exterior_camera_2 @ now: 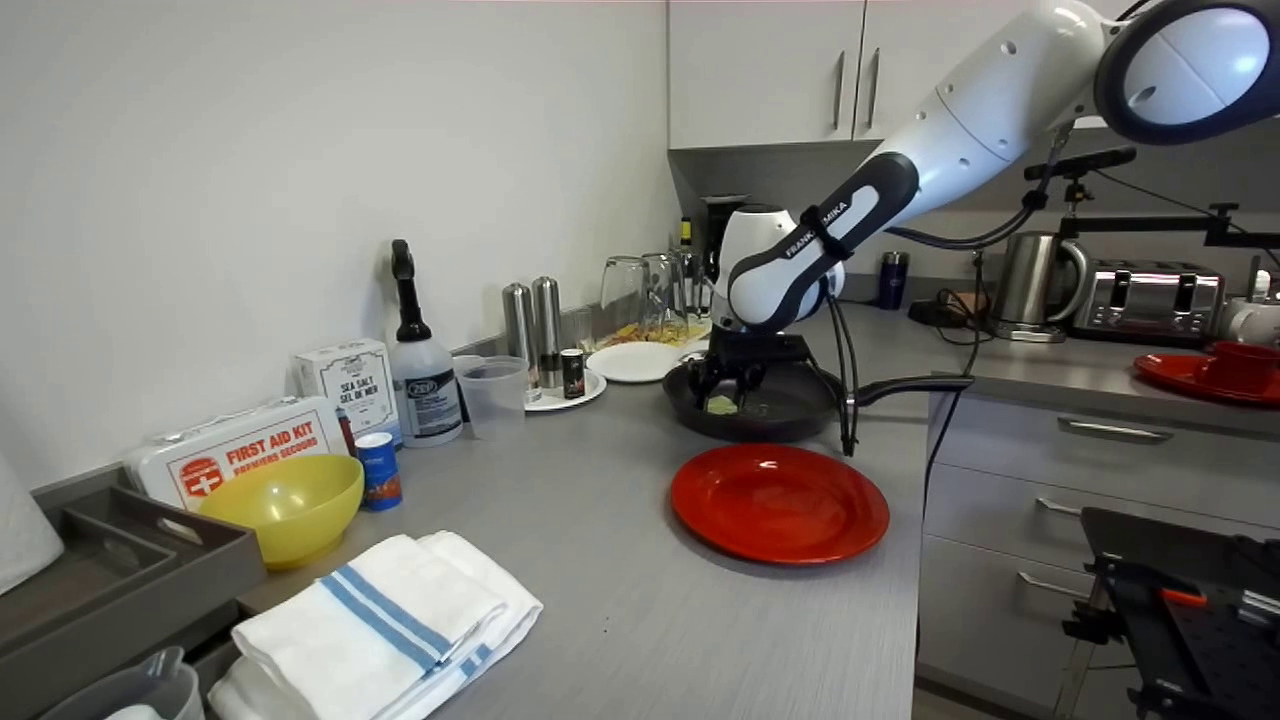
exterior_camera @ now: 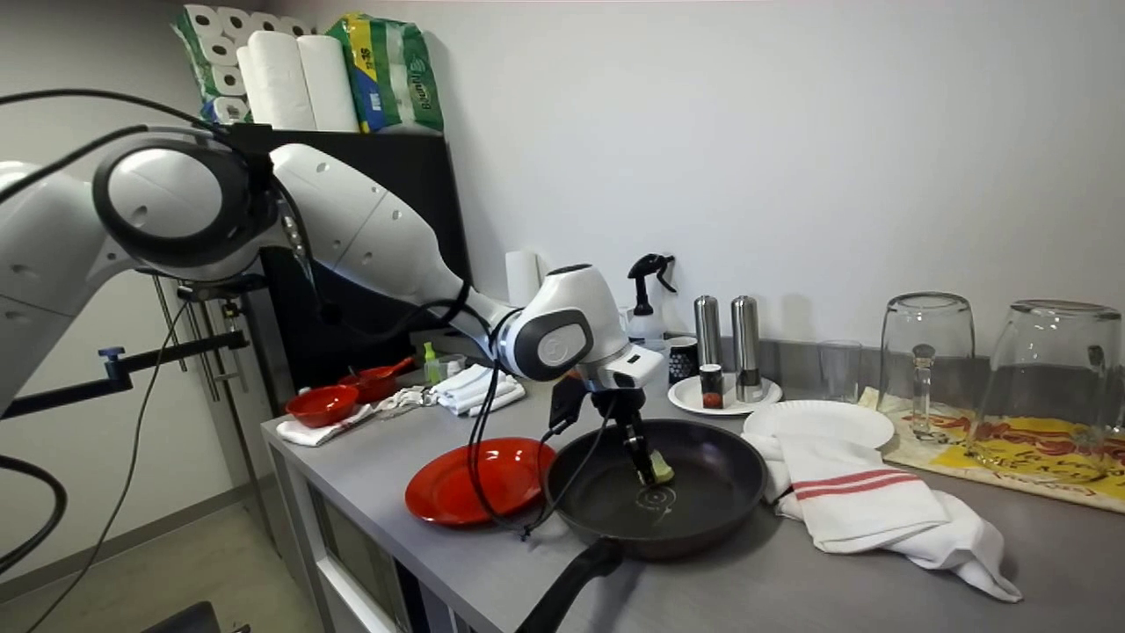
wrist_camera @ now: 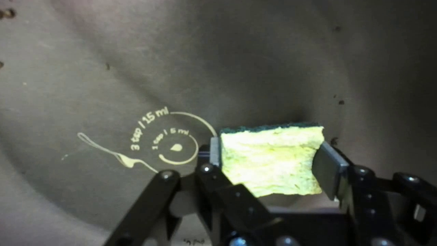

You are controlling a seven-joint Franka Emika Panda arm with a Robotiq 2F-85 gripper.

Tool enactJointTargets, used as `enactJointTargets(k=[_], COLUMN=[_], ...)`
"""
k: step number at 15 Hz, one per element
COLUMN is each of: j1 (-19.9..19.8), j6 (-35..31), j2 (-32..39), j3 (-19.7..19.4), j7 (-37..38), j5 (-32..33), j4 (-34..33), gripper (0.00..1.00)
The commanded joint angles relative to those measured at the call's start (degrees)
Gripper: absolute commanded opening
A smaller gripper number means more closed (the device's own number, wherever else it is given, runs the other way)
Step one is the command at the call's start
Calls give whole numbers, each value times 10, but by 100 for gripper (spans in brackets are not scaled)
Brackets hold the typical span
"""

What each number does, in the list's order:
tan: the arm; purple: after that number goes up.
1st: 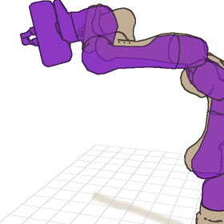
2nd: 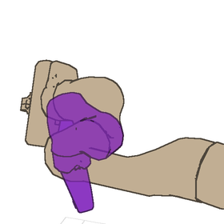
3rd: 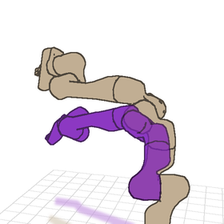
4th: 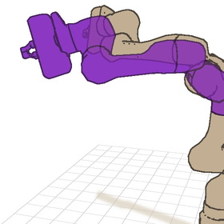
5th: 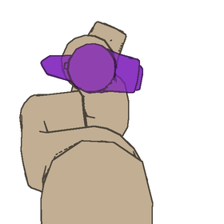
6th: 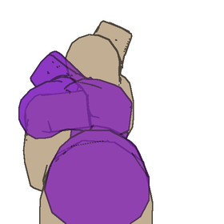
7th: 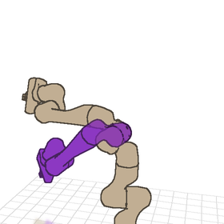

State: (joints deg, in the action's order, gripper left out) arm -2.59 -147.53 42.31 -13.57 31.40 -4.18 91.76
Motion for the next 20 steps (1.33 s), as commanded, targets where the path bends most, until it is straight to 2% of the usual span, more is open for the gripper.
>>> enactJointTargets(k=[1, 5, 11, 15, 20], j1=[30, 59, 68, 52, 46], j6=[-47, -80, -66, -52, -24], j2=[79, 132, 163, 131, 74], j3=[-47, -98, -119, -99, -98], j7=[63, 133, 188, 158, 132], j5=[23, 47, 59, 56, 61], j4=[-61, -120, -170, -122, -41], gripper=[39, 39, 39, 39, 39])
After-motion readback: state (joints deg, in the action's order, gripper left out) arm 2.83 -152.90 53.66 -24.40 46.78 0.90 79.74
